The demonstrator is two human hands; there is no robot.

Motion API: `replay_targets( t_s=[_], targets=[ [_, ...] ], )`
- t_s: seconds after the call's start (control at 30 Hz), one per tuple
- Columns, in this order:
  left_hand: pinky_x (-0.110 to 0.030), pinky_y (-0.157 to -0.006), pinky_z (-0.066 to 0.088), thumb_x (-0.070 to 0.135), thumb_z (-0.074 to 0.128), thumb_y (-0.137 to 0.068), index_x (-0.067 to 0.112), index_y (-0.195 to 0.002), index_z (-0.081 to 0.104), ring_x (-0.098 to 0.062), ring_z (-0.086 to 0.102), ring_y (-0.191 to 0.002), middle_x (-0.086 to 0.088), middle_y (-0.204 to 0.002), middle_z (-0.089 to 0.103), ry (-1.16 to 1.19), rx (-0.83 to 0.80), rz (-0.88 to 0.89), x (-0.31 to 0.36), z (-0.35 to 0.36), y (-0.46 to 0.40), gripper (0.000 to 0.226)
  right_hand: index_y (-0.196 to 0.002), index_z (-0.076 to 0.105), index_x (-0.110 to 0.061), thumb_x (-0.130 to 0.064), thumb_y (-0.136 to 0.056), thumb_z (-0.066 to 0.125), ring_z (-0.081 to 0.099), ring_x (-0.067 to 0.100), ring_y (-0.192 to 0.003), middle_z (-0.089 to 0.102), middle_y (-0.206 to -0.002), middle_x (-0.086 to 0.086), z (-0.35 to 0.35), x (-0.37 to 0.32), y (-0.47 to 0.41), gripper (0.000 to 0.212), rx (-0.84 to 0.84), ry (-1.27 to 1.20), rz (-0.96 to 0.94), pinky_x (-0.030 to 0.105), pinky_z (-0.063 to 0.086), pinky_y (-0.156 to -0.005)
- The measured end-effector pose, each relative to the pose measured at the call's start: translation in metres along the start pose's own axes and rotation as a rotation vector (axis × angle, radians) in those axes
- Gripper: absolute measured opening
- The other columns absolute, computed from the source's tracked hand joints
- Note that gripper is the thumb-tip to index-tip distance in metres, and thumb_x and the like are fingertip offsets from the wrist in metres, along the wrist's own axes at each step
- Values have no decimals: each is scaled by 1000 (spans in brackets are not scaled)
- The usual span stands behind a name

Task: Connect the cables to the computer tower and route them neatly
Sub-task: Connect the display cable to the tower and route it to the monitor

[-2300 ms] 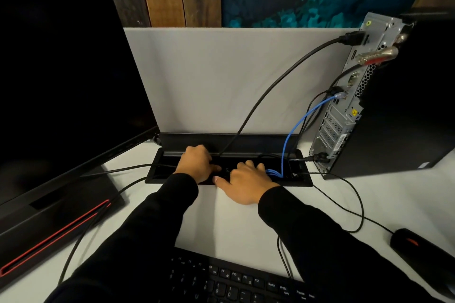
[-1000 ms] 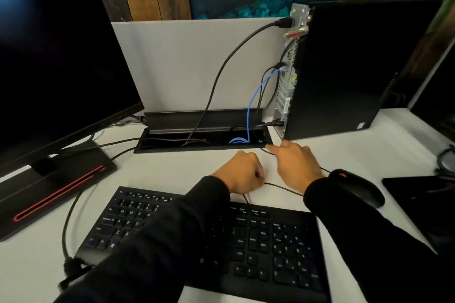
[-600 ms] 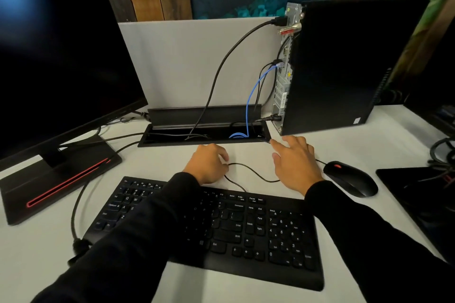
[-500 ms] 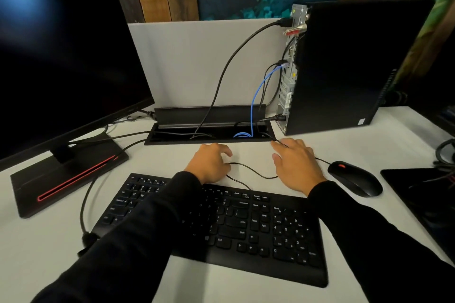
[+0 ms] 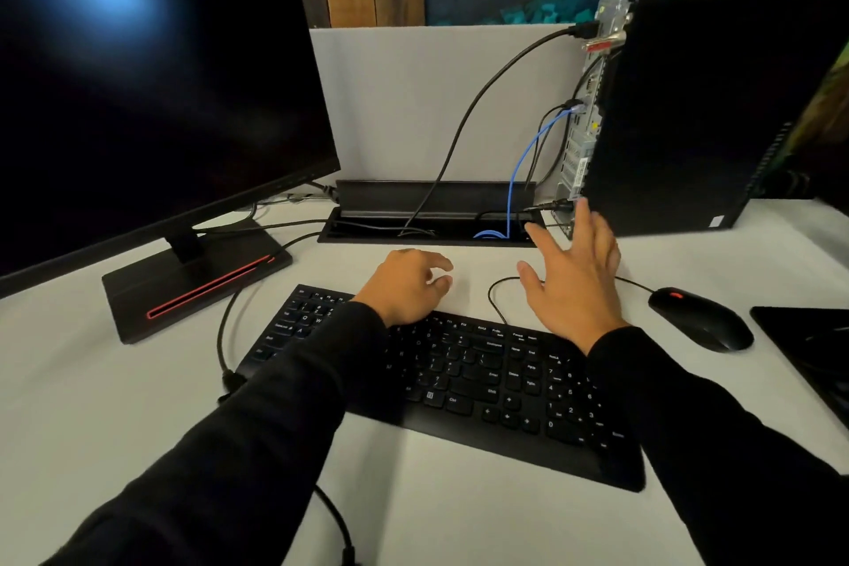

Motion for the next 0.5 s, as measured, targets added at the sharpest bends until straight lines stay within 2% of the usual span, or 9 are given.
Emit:
replay_targets(
  t_s=[0.07,0.13,0.2,0.27,0.33,0.4,0.43,0.5],
  targets=[
    [-27,-94,47,32,59,-100,27,-125,70,-10,59,-90,0,-109,71,-46,-14,28,-4,-12,10,28,-146,48,-31,-45,-99,57,10,39,-153,15,-167,17,-2,-23,0,50,25,16,-98,57,12,-123],
    [-27,-93,47,29,60,-99,26,-122,71,-10,59,-88,2,-105,72,-93,-37,52,-12,-25,22,26,-138,57,-28,-48,-100,55,33,29,-144,42,-153,7,0,-53,5,43,-149,-130,-203,47,28,-119],
    [-27,-91,46,27,61,-97,27,-122,71,-11,59,-88,4,-102,72,-132,-35,52,-25,-40,38,26,-120,68,-26,-48,-100,56,55,20,-118,61,-121,-2,-2,-93,23,32,-366,-286,-345,37,46,-101],
    [-30,-92,48,23,62,-94,28,-120,71,-12,61,-90,9,-96,70,-151,-6,18,-42,-60,54,28,-96,73,-25,-47,-98,60,60,11,-90,64,-93,-8,-10,-139,47,26,-467,-378,-471,36,52,-83],
    [-31,-91,50,17,62,-91,28,-115,73,-12,63,-88,14,-88,67,-146,31,-34,-62,-79,69,29,-79,70,-22,-54,-91,66,59,9,-73,64,-76,-8,-20,-181,74,35,-532,-461,-521,36,54,-72],
    [-31,-91,50,12,60,-90,29,-109,74,-13,63,-86,18,-82,64,-135,75,-65,-77,-93,78,29,-73,64,-16,-66,-82,69,57,12,-65,62,-74,-3,-23,-215,103,51,-673,-419,-566,37,54,-61],
    [-32,-92,51,11,58,-90,31,-105,75,-15,63,-88,19,-82,64,-119,102,-65,-81,-97,80,30,-72,59,-15,-67,-79,70,55,16,-65,58,-78,0,-21,-226,118,54,-766,-310,-590,35,50,-56],
    [-34,-93,50,13,56,-91,36,-100,74,-18,63,-92,20,-83,65,-79,126,-61,-84,-99,81,30,-71,51,-16,-53,-83,72,51,19,-67,48,-84,1,-13,-240,136,44,-860,-131,-648,29,42,-54]
  ],
)
Point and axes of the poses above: each hand's wrist, its own y-axis away from the middle knuckle, its own z-axis out of the palm, x = y × z, the point moved 5 cm from there along -y, towards the middle knuckle
